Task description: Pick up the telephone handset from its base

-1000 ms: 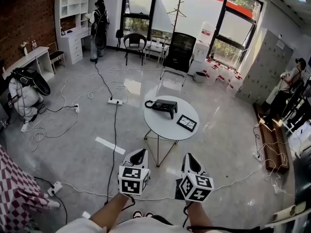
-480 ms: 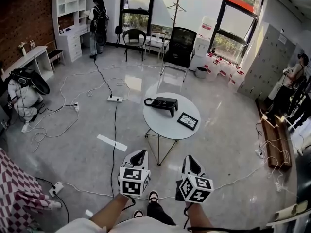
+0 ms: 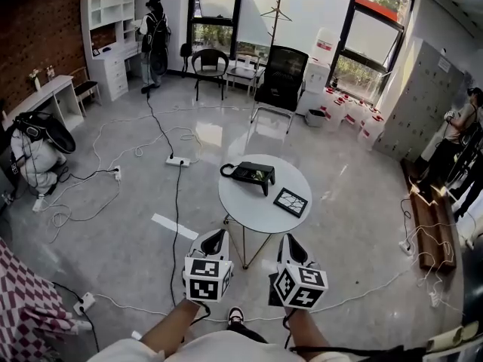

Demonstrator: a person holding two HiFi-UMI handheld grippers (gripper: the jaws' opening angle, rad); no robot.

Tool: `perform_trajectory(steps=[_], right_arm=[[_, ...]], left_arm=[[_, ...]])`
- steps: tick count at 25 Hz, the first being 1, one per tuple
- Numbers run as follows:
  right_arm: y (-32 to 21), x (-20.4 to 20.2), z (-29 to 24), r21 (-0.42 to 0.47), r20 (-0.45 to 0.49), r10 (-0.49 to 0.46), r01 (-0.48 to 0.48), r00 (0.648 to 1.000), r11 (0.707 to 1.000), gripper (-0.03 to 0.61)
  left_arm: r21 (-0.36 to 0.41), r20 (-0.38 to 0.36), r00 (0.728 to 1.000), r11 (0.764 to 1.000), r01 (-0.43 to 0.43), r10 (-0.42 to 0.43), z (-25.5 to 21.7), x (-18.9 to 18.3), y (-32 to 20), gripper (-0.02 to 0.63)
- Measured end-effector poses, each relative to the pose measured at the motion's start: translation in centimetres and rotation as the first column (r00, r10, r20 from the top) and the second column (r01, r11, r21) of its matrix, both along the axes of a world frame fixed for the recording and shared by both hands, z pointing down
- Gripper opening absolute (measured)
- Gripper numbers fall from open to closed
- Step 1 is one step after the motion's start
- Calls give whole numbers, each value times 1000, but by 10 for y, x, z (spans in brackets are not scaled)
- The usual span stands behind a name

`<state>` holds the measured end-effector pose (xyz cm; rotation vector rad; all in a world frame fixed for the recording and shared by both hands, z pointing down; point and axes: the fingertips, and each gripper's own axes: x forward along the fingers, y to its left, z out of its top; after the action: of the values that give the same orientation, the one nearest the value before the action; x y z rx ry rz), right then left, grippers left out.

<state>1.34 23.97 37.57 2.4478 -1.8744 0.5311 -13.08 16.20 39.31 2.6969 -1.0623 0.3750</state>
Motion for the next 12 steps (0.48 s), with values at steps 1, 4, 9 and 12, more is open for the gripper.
perform_trajectory(steps=[1,4,9,12], right_arm=[[-6,1,-2,4,-1,-4,4,1000,1000,25],[-19,10,-3,10,5,0,0,1000,1000,25],[-31,28,3,5,27,4,-4,1000,1000,25],[-40,35,5,-2,35,-5,5,999,1000,25]], left_arm=[[3,0,1000,1000,0,0,-1,2,-5,8],[11,-5,1000,1000,-1,1,-5,11,-17,8],[21,5,1000,1000,8,-8,-7,25,-32,8],[14,14,1000,1000,16,-16,-5,32,-39,8]])
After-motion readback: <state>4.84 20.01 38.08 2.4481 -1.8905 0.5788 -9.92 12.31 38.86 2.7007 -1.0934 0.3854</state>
